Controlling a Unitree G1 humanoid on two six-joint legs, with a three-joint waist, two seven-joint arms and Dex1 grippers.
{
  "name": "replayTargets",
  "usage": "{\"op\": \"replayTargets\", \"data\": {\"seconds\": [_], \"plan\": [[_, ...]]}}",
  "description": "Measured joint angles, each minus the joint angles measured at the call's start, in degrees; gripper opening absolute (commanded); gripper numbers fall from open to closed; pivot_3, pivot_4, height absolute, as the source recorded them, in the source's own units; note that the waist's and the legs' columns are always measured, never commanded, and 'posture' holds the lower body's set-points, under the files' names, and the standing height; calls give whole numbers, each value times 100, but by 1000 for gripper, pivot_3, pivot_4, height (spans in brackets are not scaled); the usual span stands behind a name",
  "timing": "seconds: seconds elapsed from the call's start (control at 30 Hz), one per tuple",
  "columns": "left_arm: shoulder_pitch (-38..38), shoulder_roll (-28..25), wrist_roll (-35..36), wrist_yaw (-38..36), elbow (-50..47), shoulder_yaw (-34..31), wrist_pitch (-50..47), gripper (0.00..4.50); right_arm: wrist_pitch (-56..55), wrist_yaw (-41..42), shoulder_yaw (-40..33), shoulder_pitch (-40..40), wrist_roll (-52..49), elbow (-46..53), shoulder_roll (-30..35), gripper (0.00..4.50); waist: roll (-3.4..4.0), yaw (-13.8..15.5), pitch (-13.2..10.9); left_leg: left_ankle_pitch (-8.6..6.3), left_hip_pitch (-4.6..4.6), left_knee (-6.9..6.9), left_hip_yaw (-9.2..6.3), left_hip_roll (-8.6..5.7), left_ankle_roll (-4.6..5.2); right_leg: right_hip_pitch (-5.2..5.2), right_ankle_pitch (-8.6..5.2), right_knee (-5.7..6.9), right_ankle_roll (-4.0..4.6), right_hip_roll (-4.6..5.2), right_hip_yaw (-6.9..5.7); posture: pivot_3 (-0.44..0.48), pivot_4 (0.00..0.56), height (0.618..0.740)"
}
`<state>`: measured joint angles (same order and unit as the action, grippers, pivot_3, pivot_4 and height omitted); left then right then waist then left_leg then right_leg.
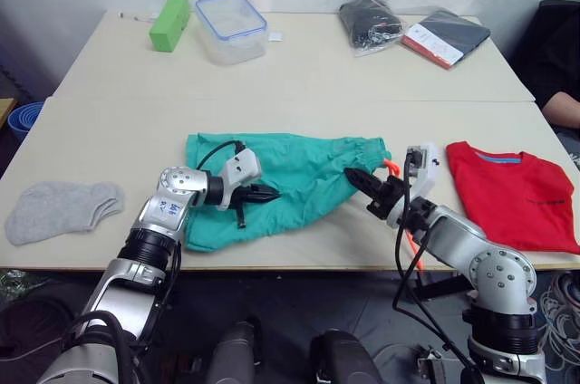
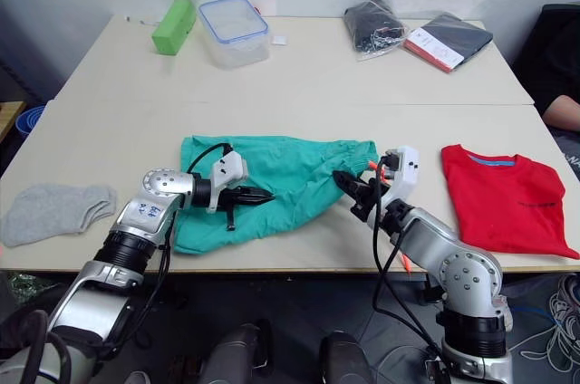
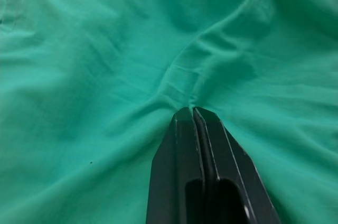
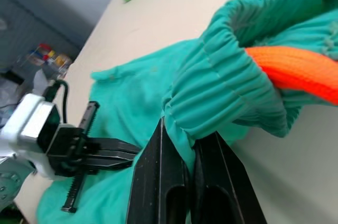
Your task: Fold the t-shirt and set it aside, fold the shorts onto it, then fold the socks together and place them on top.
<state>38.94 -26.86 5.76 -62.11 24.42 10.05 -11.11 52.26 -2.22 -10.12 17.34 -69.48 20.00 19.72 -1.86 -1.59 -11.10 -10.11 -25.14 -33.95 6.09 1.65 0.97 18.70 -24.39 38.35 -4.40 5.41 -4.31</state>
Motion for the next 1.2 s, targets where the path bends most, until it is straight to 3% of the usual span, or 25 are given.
{"op": "replayTargets", "data": {"seconds": [0.23, 0.3, 0.4, 0.63, 0.7, 0.87, 1.03, 1.13, 1.2], "plan": [[-141, -70, 569, -82, -592, -351, -746, 2805, 56, 32, 73, -5, 315, -230, 6, 0, 0, 0, -1, 1, -1, -3, -1, 0, -1, 0, 0, 1, 0, 1, -2, 0, 150, 740], [-53, -83, 719, -17, -595, -522, -968, 2805, 55, 42, 71, -6, 365, -231, 6, 0, 0, 0, -1, 1, -1, -2, -2, 0, -2, 0, 0, 1, 0, 0, -3, 0, 150, 740], [90, -159, 612, 129, -524, -546, -886, 2195, 54, 76, 58, -11, 386, -231, 6, 0, 1, -6, -1, 1, 0, -2, 0, 0, -2, 0, 0, 1, 0, 0, -2, 0, 150, 740], [25, -204, -74, 157, 76, 1, 95, 35, 89, 393, 90, 12, 426, -175, 134, 0, 2, 4, -1, 0, -1, -2, 1, -1, 0, -1, 0, -2, 0, 1, -1, 0, 150, 740], [38, -174, -169, 159, 116, 42, 304, 35, 143, 581, 154, 111, 496, -79, 275, 0, 2, 5, -1, 0, 0, -2, 1, 0, 0, -1, 0, -2, 0, 1, -2, 0, 150, 740], [128, -97, -305, 221, 246, 119, 546, 35, 139, 1877, 1176, 703, 1184, 264, 825, 0, 4, -15, -3, -7, 5, -2, 0, 2, 10, -1, 0, 1, 0, -2, -3, 0, 150, 740], [92, -74, -302, 370, 253, 64, 504, 35, -28, 3051, 1938, 1772, 1584, -142, 395, 0, 4, -23, -3, -4, 6, -13, 0, 2, 7, -2, 0, 14, 0, 0, -4, 0, 150, 740], [7, -92, -152, 692, 27, -198, -106, 35, -262, 3638, 2490, 2373, 2056, -583, 62, 0, 4, -20, -3, -5, 3, -14, -6, 3, 9, 1, 0, 21, 0, 0, -7, 0, 150, 740], [-336, -302, 219, 851, -537, -705, -892, 35, -433, 3940, 2839, 2613, 2437, -1049, -230, 0, 0, -72, -5, -1, -7, -13, -4, 3, 1, 12, 0, 23, 0, 0, -5, 0, 150, 740]]}}
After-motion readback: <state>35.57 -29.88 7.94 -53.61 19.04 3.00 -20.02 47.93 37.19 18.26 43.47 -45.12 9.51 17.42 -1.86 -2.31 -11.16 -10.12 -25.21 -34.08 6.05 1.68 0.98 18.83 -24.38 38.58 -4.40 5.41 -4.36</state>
